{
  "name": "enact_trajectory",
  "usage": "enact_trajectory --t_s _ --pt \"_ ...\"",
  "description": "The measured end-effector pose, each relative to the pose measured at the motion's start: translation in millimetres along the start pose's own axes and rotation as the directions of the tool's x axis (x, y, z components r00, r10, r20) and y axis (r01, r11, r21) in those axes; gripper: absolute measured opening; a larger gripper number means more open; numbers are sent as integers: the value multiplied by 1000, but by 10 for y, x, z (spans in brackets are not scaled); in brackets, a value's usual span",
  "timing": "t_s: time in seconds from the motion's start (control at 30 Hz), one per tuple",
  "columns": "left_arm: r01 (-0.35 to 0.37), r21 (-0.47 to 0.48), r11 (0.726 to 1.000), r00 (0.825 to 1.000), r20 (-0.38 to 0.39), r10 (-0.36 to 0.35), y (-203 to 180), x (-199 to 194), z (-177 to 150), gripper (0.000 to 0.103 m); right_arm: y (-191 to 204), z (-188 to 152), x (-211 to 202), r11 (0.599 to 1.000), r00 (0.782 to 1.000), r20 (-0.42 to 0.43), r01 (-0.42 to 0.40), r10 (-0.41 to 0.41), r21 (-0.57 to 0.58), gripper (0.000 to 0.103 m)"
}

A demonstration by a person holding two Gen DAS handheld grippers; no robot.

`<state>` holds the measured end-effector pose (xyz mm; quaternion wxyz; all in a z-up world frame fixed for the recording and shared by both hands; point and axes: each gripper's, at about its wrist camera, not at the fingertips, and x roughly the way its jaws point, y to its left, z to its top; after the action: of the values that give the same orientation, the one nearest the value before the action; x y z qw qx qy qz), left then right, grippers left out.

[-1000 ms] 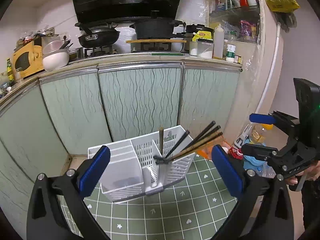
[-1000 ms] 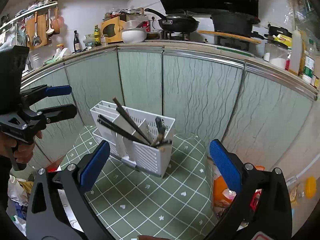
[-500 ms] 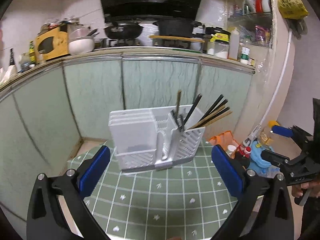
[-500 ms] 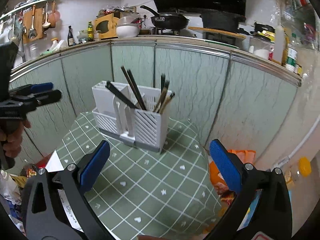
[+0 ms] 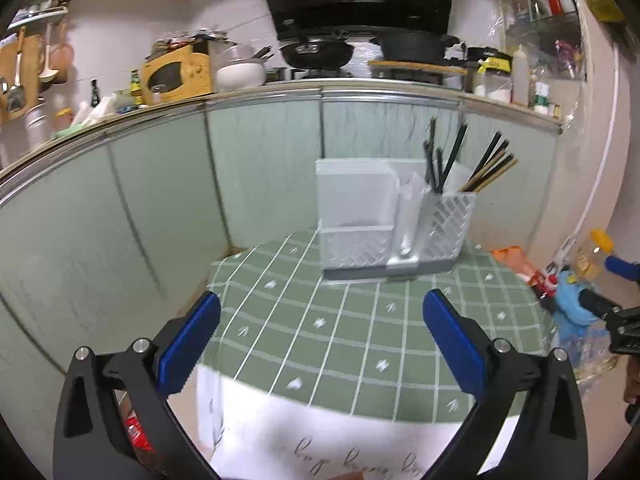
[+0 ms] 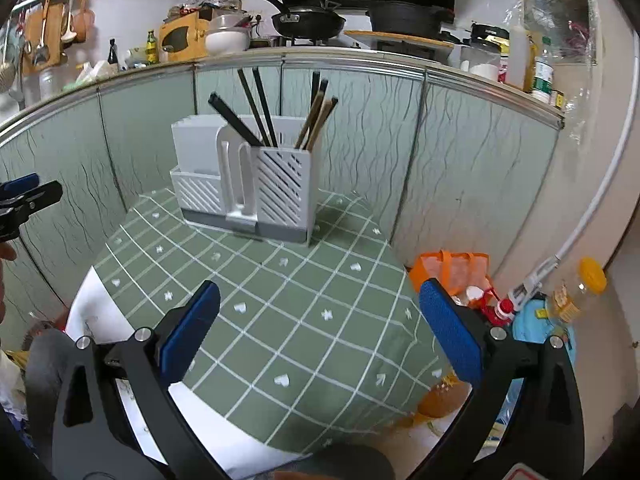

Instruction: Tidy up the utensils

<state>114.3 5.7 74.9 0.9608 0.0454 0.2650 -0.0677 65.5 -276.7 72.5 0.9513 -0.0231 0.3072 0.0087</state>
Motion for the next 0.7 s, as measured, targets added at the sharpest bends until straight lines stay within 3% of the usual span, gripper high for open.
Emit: enact_trajectory --t_s 0.13,0.7 --pt "-47 18 999 999 -9 48 -10 -57 -185 99 60 -187 -52 1000 1000 -12 11 -10 5 96" --pt "-38 18 999 999 -7 38 -116 -151 -407 99 176 -444 -62 999 999 -27 45 -45 -29 96"
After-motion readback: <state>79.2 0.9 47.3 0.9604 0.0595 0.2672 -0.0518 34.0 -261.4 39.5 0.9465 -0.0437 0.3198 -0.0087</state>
